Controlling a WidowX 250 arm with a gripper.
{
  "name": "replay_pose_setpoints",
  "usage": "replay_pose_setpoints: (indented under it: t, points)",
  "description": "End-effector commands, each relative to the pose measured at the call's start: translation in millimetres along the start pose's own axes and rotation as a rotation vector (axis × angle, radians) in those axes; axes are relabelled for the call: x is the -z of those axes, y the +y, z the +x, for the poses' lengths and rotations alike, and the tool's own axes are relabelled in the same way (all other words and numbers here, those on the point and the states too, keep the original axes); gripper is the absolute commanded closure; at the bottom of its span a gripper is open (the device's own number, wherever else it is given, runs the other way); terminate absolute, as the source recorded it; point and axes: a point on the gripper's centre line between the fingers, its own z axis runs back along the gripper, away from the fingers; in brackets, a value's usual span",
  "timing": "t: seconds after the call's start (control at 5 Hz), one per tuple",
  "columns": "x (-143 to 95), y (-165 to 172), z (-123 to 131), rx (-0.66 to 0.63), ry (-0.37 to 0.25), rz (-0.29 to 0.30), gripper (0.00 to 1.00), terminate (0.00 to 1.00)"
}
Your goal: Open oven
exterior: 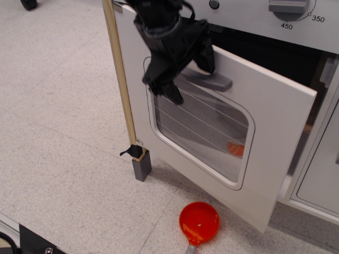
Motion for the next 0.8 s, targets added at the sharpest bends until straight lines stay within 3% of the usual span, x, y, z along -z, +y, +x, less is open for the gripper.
replay_pose_setpoints:
  t: [0.0,0.4,0.6]
  points:
    - [-34,-22,-16,0.153,0.05,-0.153,0.0,0.0]
    - [-25,-42,-16,0.036,0.032,-0.263,0.0,0.0]
    - [-17,-48,-14,-0.092,0.035,-0.252,0.0,0.0]
